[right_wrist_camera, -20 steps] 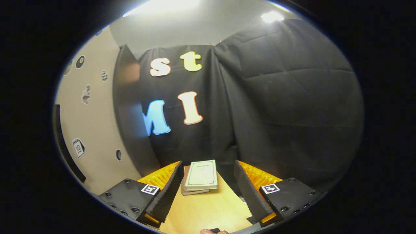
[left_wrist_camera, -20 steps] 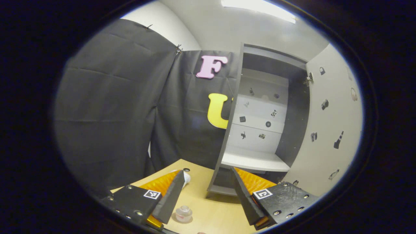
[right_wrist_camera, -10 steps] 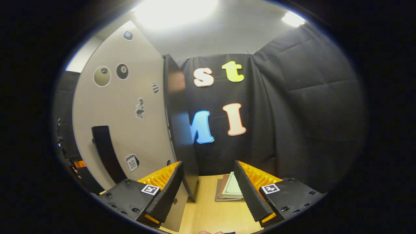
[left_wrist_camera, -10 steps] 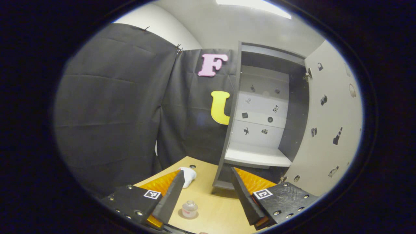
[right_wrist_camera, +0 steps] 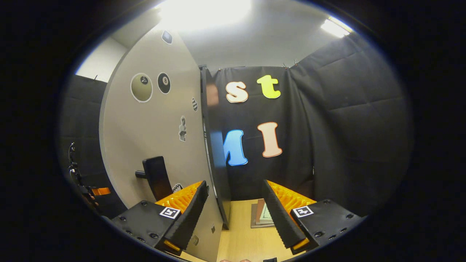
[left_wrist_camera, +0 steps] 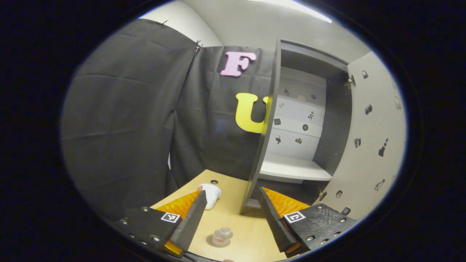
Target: Open the cabinet door with the right hand, grasp the bottle in the cabinet with the left hand and place it on the coaster, then close the cabinet door with the right hand.
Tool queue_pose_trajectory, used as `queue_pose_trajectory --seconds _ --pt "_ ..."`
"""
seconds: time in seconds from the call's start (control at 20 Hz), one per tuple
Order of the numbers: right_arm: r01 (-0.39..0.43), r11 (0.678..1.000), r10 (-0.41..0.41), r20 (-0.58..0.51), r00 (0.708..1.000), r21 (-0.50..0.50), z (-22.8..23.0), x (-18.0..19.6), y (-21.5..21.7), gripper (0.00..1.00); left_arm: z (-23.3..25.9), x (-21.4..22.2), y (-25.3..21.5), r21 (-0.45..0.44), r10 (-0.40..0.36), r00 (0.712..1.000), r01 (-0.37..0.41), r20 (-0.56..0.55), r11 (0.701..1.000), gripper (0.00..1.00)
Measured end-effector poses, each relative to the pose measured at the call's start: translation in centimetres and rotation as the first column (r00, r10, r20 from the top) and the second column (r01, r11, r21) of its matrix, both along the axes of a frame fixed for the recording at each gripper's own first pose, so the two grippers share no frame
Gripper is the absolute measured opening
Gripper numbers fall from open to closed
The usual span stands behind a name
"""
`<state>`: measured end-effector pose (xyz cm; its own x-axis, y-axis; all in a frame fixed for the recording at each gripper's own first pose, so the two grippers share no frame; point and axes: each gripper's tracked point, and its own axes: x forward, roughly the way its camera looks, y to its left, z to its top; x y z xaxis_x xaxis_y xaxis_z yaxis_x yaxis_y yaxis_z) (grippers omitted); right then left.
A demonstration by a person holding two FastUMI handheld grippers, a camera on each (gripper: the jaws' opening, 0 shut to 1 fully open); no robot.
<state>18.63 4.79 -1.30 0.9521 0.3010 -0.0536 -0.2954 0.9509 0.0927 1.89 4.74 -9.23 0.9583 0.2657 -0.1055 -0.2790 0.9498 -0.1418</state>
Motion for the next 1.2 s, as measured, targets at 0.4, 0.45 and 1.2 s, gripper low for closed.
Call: queue_pose_trajectory --seconds 0.4,0.45,1.2 --pt "0.069 0.998 -0.069 -0.002 0.998 0.016 -0.2 -2.5 4.8 0.96 -1.5 0.6 4.9 -0.026 -0.071 0.997 0.070 -0.017 0.997 0.88" --pt "0.068 0.998 -0.068 0.001 0.998 0.018 -0.1 -2.8 5.8 0.96 -1.5 0.6 5.3 -0.017 -0.082 0.996 0.082 -0.021 0.996 0.88" --pt "-0.115 0.993 0.115 -0.002 0.993 0.016 -1.1 -3.1 20.0 0.96 -1.0 0.0 9.4 -0.006 -0.173 0.985 0.173 -0.018 0.985 0.88"
